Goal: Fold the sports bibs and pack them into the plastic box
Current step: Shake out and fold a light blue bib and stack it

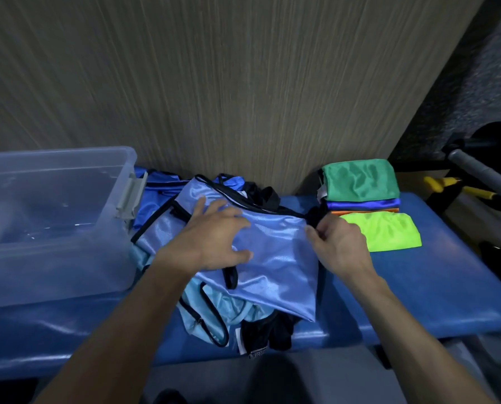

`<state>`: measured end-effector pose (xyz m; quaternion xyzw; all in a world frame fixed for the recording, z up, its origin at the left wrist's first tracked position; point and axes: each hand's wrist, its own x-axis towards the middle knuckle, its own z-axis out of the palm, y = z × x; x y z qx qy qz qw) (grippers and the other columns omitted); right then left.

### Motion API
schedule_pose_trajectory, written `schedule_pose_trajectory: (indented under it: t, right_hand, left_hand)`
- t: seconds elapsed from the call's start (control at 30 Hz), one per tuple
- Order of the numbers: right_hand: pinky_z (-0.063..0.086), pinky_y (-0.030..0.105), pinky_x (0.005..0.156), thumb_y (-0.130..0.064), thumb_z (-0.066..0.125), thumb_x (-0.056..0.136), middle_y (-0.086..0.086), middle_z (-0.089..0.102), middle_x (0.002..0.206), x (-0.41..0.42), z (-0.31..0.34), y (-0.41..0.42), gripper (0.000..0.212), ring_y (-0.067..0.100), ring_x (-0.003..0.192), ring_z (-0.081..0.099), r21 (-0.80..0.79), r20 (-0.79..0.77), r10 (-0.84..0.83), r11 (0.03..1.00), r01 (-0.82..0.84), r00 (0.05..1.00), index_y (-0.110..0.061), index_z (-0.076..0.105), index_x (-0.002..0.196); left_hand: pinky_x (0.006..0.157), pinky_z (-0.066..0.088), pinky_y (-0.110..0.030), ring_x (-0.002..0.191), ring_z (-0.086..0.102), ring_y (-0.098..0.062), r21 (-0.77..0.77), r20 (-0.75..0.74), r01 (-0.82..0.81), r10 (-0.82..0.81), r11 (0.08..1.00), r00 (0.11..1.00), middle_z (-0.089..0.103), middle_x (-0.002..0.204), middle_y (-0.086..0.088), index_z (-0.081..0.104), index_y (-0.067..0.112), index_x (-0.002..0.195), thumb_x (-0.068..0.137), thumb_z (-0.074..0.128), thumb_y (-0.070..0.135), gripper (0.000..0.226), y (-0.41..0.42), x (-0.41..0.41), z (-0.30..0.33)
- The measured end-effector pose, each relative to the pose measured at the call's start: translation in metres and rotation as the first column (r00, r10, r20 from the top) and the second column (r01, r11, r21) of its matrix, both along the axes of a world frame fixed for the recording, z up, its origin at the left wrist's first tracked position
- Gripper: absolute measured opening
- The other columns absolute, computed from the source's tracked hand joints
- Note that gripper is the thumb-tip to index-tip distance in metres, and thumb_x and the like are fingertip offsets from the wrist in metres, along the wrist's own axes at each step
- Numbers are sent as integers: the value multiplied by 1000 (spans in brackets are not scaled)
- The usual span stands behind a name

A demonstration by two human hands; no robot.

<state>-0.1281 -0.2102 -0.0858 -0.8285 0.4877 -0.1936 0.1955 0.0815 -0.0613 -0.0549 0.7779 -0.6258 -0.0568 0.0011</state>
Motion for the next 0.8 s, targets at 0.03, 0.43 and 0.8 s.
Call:
schedule_pose_trajectory:
  t: [0.03, 0.43, 0.8]
  right_hand:
    - [52, 38, 61, -46, 60, 96, 7, 66, 63, -5, 0, 5, 39, 33, 65, 69, 110, -25, -2, 994, 4, 1000, -11, 57, 78]
    - [58, 35, 50, -45, 72, 92, 13, 65, 62, -18, -3, 44, 45, 25, 54, 69, 617, 204, -120, 786, -33, 971, -5, 57, 80]
    - [55, 29, 48, -51, 72, 89, 4, 65, 59, -31, -9, 56, 55, 14, 47, 59, 587, 149, -19, 806, -73, 989, 4, 67, 84]
  left_hand:
    - [124, 9, -50, 146, 29, -23, -71, 34, 14, -12, 997, 999, 46, 148, 9, 53, 33, 141, 94, 52, 60, 54, -3, -13, 1]
    - [97, 45, -34, 116, 55, -11, -402, -265, -7, -108, 916, 958, 61, 126, 7, 63, 23, 129, 107, 48, 31, 27, 25, -11, -17]
    - [48, 46, -25, 46, 56, -10, 14, -590, -398, 329, 917, 738, 69, 59, -1, 69, 18, 84, 94, 62, 57, 41, 78, -20, -3]
